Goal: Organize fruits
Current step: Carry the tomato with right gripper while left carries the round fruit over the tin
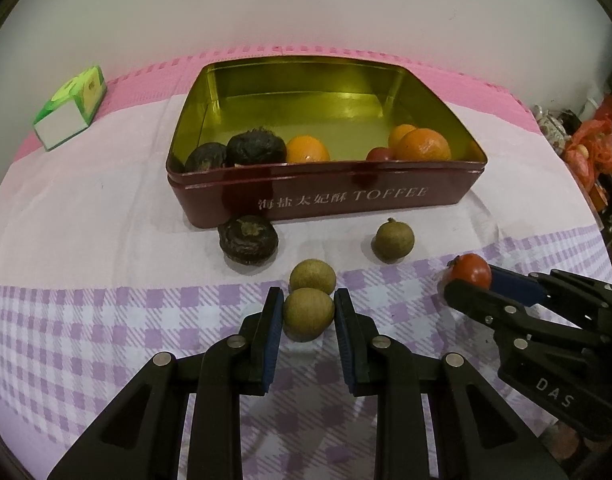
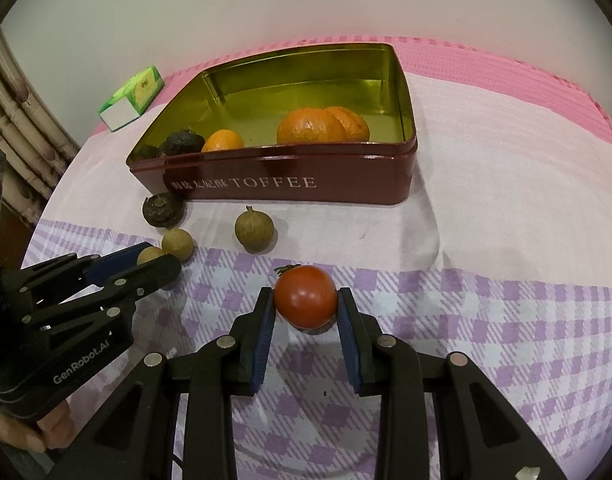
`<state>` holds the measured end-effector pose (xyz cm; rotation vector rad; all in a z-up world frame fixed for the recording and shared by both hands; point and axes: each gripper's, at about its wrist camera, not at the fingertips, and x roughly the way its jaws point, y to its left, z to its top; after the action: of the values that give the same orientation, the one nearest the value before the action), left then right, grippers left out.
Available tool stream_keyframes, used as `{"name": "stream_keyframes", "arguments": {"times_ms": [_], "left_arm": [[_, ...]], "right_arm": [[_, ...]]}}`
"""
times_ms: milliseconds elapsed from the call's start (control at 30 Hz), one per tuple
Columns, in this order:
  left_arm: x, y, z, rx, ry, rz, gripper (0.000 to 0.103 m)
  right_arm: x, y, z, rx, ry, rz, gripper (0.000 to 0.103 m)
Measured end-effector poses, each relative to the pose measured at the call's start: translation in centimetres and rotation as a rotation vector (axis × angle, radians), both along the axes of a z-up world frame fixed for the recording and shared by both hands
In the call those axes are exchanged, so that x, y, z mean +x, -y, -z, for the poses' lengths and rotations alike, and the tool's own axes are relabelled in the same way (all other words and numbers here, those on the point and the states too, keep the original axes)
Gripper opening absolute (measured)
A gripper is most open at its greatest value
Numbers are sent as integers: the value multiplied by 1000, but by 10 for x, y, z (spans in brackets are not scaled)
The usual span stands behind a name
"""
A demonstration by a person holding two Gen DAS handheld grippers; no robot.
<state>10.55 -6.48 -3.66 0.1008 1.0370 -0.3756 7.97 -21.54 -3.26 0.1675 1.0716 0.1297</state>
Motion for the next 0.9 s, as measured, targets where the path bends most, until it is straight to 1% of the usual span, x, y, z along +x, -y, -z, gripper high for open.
{"name": "stream_keyframes", "arguments": {"times_ms": [300, 533, 700, 900], "left_arm": [[-3, -1, -17, -6, 36, 3, 27], [-1, -2, -28, -6, 54, -4, 27], [7, -5, -35, -19, 58, -14, 27], [19, -6, -49, -30, 88, -18, 27]], "right_arm": [[1, 0, -7, -23, 8, 2, 29], [2, -1, -19, -39, 24, -1, 29], [7, -3, -30, -43, 47, -8, 29], [17, 0, -45, -47, 77, -10, 29]]}}
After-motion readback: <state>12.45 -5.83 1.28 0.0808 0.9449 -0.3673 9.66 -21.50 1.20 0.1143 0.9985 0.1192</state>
